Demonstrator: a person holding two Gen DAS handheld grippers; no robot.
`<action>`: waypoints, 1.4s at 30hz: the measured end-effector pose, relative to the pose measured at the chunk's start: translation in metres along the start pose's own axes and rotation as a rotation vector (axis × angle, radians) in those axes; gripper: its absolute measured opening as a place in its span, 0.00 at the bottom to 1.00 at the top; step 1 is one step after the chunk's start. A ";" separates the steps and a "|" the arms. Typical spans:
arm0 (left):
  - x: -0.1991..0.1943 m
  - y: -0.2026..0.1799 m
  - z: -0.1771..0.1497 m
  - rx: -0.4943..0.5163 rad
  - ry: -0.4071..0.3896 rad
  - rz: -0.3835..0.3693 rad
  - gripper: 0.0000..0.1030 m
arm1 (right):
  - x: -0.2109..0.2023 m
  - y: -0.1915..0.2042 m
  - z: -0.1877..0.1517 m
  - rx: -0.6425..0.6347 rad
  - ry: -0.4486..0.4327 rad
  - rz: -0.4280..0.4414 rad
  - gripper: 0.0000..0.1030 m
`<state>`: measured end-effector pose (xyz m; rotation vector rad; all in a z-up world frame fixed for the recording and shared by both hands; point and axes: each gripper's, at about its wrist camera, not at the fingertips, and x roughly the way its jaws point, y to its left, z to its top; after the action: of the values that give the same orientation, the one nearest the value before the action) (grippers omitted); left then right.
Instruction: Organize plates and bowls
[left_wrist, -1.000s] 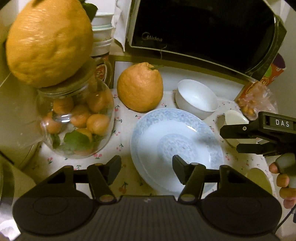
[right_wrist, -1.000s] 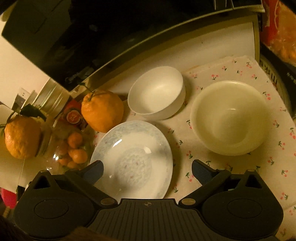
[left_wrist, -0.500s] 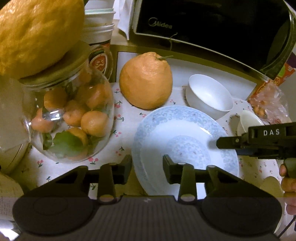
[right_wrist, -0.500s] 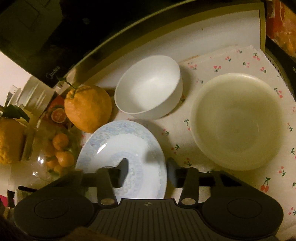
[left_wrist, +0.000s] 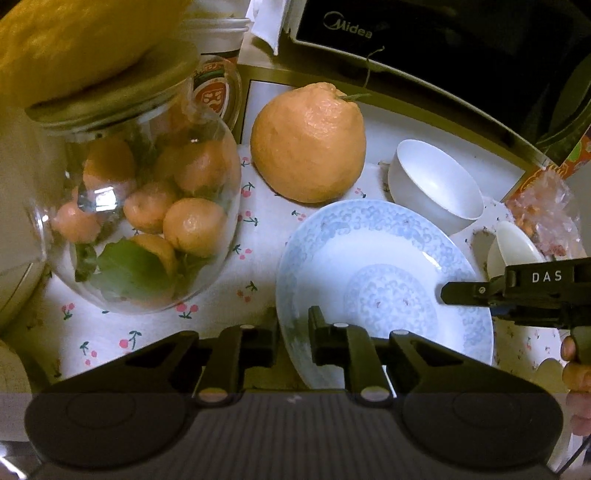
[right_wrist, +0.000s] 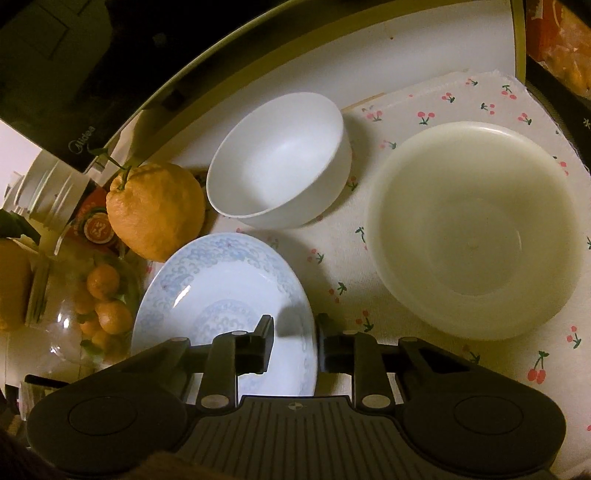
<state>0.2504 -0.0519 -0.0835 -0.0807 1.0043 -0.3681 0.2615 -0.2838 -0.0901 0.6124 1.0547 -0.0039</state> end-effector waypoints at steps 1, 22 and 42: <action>0.000 0.001 0.000 -0.007 -0.001 -0.006 0.14 | 0.000 0.000 0.000 -0.006 -0.002 0.000 0.22; -0.047 0.002 -0.016 -0.039 -0.110 -0.033 0.14 | -0.046 0.017 -0.026 -0.081 -0.074 0.007 0.20; -0.132 0.002 -0.107 -0.044 -0.080 -0.056 0.14 | -0.134 0.036 -0.130 -0.128 -0.099 -0.005 0.20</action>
<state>0.0978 0.0051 -0.0349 -0.1627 0.9328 -0.3908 0.0979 -0.2294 -0.0089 0.4889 0.9532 0.0283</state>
